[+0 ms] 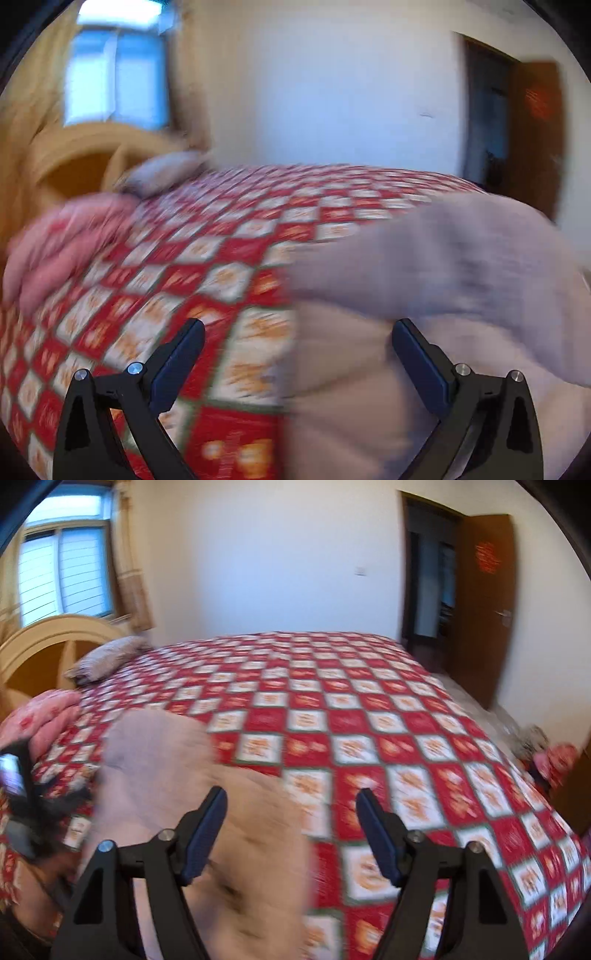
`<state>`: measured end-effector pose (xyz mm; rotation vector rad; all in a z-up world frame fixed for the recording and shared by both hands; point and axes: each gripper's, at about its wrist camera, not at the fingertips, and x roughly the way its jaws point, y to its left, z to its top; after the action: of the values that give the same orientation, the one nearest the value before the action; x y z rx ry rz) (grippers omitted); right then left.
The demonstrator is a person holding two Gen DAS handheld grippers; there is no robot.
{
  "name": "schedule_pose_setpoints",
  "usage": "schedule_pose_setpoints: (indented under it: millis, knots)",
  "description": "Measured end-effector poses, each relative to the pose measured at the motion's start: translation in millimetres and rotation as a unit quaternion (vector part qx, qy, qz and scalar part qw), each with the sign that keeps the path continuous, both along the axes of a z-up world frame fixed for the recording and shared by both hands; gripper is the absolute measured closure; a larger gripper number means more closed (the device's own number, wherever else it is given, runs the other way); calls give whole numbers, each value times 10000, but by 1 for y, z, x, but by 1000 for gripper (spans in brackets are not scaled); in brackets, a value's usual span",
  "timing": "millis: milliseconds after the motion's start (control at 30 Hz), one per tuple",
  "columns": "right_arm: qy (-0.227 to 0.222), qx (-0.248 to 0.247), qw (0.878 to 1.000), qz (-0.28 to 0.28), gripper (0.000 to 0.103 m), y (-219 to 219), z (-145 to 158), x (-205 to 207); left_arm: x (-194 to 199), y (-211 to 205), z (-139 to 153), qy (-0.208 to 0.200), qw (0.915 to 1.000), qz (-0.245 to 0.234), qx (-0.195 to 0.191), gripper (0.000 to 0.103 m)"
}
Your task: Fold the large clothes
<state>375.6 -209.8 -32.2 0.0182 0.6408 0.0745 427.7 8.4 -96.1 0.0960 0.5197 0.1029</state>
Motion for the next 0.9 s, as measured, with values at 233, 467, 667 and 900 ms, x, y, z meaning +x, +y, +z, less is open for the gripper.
schedule_pose_setpoints:
  millis: [233,467,667,900]
  knots:
    - [323,-118,9993,-152,48,10,-42,37,-37,-122,-9,-575,9822,-1314,1213,2]
    - [817,480,9939,-563,48,-48,-107,41,-22,-95,-5,-232,9944,-784,676,2]
    - [772,448,9951,-436,48,-36,-123,43,1,-47,-25,369,9981,-328,-381,1]
    - [815,621,9938,-421,48,-39,-141,46,9,-57,-49,557,9971,-367,-378,1]
